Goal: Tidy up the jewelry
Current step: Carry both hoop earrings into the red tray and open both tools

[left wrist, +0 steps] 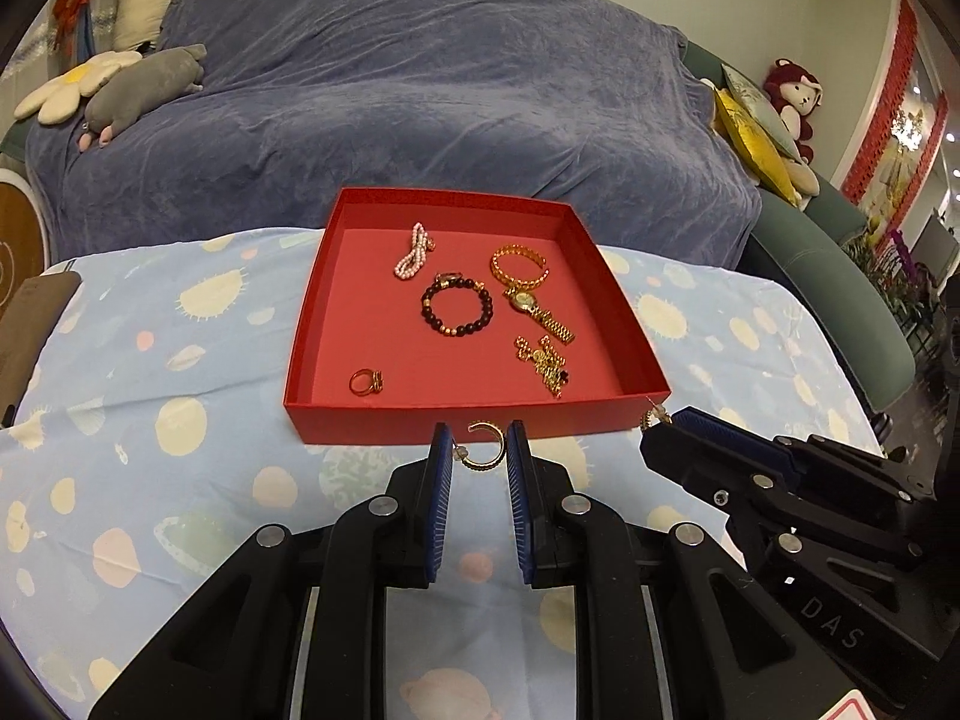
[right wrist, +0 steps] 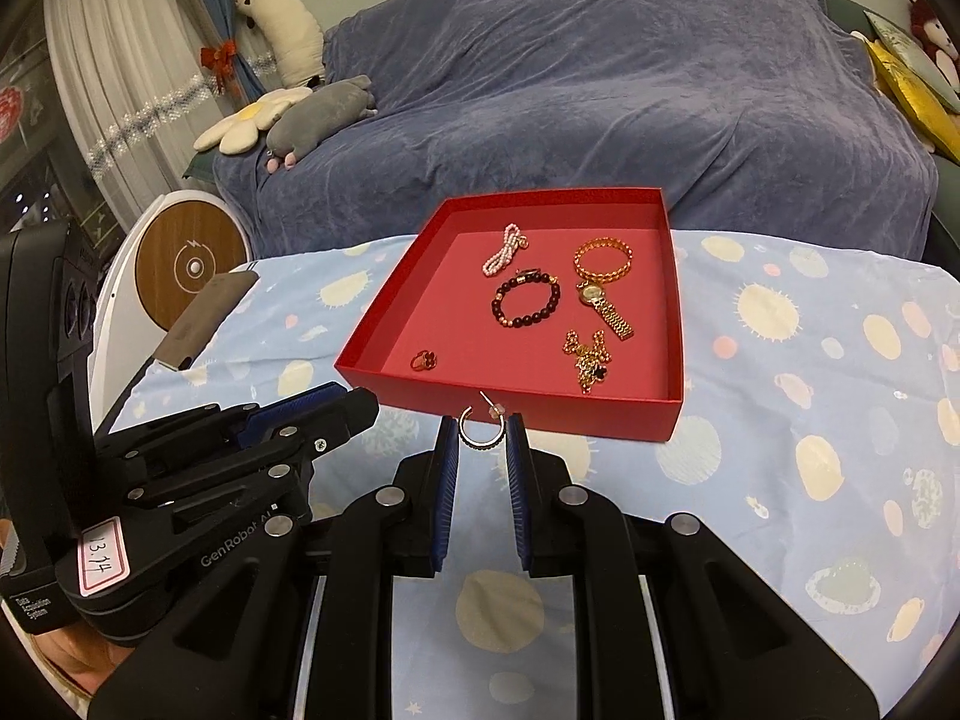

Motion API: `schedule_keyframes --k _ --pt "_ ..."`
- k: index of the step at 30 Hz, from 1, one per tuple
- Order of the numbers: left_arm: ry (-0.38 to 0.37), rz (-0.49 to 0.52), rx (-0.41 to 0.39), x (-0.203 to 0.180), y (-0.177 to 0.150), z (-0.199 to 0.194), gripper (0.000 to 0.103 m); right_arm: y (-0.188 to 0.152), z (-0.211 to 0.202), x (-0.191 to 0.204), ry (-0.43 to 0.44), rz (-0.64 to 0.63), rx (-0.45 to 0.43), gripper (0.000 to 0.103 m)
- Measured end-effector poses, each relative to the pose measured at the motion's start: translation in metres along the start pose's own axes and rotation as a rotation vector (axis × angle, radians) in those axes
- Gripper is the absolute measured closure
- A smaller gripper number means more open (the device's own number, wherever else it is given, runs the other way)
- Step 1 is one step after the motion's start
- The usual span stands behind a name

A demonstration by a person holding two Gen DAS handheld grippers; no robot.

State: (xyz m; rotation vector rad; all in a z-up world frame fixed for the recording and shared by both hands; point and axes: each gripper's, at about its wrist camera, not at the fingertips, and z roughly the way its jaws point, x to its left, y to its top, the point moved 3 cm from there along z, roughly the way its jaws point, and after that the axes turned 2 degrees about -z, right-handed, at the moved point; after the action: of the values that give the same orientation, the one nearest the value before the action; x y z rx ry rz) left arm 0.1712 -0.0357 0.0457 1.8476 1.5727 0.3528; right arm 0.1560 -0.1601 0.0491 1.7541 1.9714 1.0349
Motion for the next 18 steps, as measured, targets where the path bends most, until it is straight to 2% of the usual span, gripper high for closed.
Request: schedule_keyframes --k 6,18 --pt "-0.002 -0.017 -0.012 -0.004 0.019 0.01 0.087 0.019 0.014 -0.01 -0.018 0.025 -0.006 0.087" --pt "0.061 -0.018 -0.014 0.003 0.051 0.048 0.087 0.049 0.061 -0.026 -0.085 0.06 0.004 0.088"
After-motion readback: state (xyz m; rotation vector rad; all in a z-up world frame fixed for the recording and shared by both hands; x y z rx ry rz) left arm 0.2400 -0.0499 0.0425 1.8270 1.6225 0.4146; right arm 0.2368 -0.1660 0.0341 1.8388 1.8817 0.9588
